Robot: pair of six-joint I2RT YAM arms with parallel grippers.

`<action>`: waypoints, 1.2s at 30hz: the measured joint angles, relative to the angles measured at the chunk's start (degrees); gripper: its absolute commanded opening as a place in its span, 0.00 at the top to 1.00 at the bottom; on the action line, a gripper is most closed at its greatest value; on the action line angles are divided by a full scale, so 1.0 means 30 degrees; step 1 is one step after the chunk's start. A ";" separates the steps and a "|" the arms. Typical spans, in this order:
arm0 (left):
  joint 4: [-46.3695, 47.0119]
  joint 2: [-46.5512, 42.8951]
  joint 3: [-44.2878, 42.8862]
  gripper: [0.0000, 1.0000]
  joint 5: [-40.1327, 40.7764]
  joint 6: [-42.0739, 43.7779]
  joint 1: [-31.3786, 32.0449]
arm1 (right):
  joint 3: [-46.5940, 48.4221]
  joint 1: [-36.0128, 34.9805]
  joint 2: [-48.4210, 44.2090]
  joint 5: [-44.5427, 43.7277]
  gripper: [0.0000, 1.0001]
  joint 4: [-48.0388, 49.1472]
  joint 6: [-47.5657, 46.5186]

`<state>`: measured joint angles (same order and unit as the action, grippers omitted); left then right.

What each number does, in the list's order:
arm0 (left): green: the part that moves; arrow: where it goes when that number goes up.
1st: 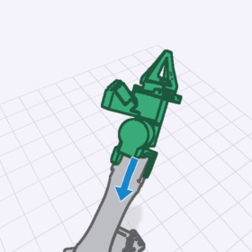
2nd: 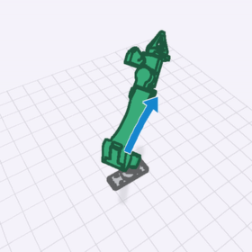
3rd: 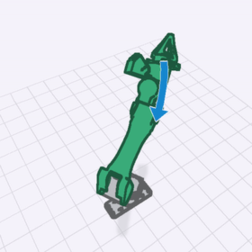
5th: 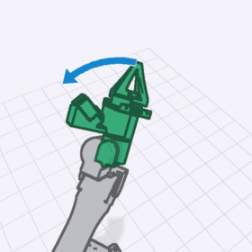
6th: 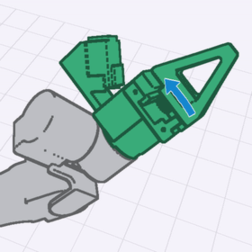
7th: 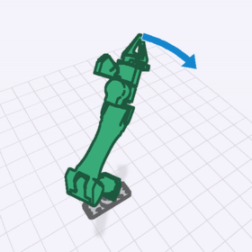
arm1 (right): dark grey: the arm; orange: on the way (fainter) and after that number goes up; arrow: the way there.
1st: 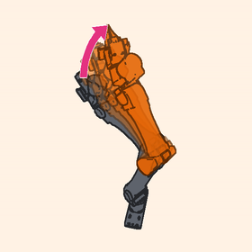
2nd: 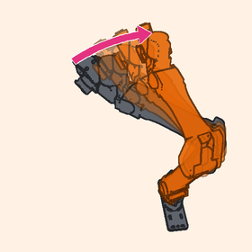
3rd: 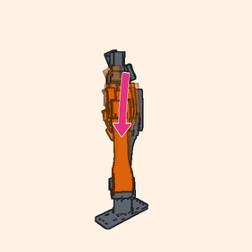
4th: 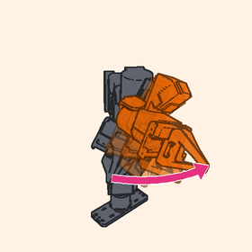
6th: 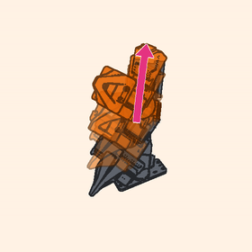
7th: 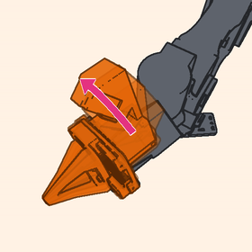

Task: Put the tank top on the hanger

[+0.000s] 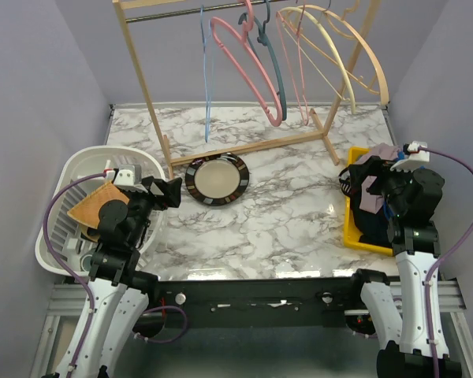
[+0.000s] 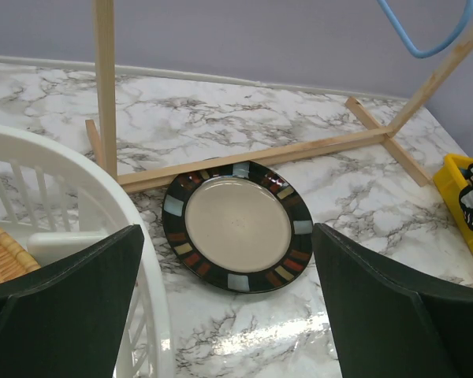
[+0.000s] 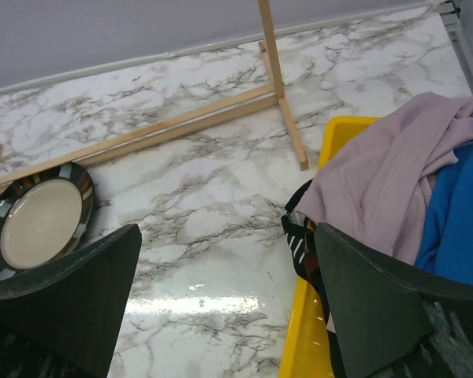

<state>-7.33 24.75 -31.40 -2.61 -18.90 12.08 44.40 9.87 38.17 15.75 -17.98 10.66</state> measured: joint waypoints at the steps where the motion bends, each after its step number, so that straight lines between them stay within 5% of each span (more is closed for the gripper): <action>1: 0.0000 0.0000 0.0000 0.01 0.0000 0.0000 0.0000 | 0.0000 0.0007 0.0000 0.0007 0.00 0.0007 0.0000; 13: 0.0007 0.0000 0.0000 0.01 -0.0204 0.0000 0.0000 | -0.0073 0.0124 -0.0131 0.1137 0.00 0.0204 -0.0845; 22: 0.0284 0.0058 0.0000 0.01 -0.0896 0.0000 0.0000 | -0.1144 0.0124 -0.0211 0.6018 0.00 0.0277 -0.7053; 26: 0.0284 0.0044 0.0000 0.01 -0.1086 -0.0007 0.0022 | -0.0823 0.0138 0.0219 0.5472 0.00 -0.0233 -0.7978; 36: 0.0277 -0.0925 0.0000 0.01 -0.1144 0.0000 0.0656 | 0.4073 0.4422 0.9151 0.5501 0.00 -0.0867 -0.6339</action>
<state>-6.50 21.98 -31.40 -6.04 -18.90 14.04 56.62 23.14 65.63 32.25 -20.58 -8.36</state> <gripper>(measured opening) 0.987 0.998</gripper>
